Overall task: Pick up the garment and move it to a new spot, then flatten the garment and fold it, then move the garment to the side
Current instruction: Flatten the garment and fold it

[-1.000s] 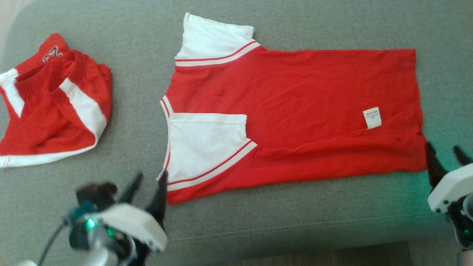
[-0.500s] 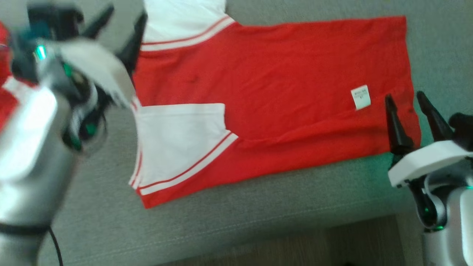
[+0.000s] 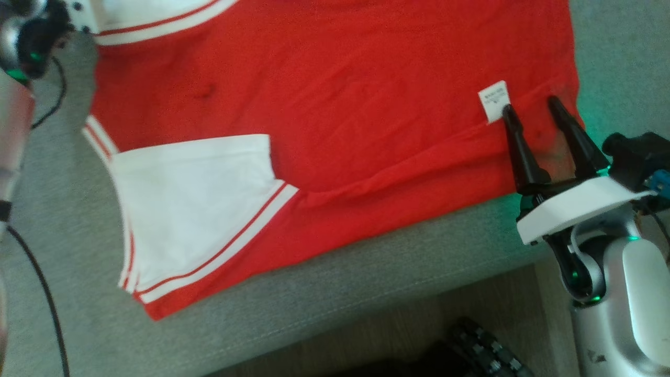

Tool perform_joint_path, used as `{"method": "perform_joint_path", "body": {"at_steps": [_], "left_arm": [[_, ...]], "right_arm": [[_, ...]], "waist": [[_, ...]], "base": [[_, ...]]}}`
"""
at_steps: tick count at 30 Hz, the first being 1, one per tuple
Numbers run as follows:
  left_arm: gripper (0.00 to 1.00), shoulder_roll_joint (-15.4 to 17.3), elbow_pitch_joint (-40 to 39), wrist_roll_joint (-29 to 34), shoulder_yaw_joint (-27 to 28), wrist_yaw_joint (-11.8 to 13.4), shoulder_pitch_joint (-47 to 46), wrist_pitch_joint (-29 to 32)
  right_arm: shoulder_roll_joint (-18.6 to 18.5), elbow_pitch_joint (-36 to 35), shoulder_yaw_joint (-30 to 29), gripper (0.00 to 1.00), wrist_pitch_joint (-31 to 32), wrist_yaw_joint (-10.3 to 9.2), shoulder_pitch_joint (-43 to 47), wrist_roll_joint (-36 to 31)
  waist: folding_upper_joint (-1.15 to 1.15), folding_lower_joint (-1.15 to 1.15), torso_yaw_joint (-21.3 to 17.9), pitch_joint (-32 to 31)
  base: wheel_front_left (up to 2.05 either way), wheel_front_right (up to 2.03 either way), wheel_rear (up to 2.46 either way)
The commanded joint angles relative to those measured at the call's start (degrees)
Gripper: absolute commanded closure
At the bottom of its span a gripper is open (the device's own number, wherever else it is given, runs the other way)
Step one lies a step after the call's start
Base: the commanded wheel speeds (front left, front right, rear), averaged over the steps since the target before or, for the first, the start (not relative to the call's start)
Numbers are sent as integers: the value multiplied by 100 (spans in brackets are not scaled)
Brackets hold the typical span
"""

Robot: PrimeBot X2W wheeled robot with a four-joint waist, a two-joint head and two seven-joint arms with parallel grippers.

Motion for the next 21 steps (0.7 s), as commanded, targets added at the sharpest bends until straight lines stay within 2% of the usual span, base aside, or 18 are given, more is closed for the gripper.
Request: {"method": "perform_joint_path", "body": {"at_steps": [1,6,9,10,11,13,14,17,21], "left_arm": [[0,317,8,76,158,7,-333,62],[0,407,394,217,80,22,-545,64],[0,400,587,219,35,-50,-604,75],[6,380,641,178,32,-98,-605,107],[53,360,678,142,15,-161,-606,149],[87,327,723,86,-25,-257,-616,231],[100,313,732,73,-56,-298,-624,268],[100,272,761,-20,-167,-409,-577,505],[100,332,715,7,-152,-390,-589,301]], "right_arm": [[-7,-173,141,0,-68,-2,-39,51],[1,-144,214,0,-122,-2,-131,101],[1,-97,203,0,-151,-2,-163,109],[2,-85,188,0,-153,-2,-168,119],[1,-77,166,0,-153,-2,-174,125],[-11,-69,91,0,-146,-2,-186,121],[-21,-73,46,0,-142,-2,-193,106],[-27,-114,-31,0,-90,-2,-266,76],[-11,-91,-67,0,-13,-2,-448,64]], "waist": [[0,-1,-187,169],[0,-1,-294,237],[0,-1,-333,251],[0,-1,-339,247],[0,-1,-341,239],[0,-1,-326,211],[0,-1,-311,194],[0,-1,-261,110],[0,-1,-254,53]], "base": [[0,0,0],[0,0,0],[0,0,0],[0,0,0],[0,0,0],[0,0,0],[0,0,0],[0,0,0],[0,0,0]]}}
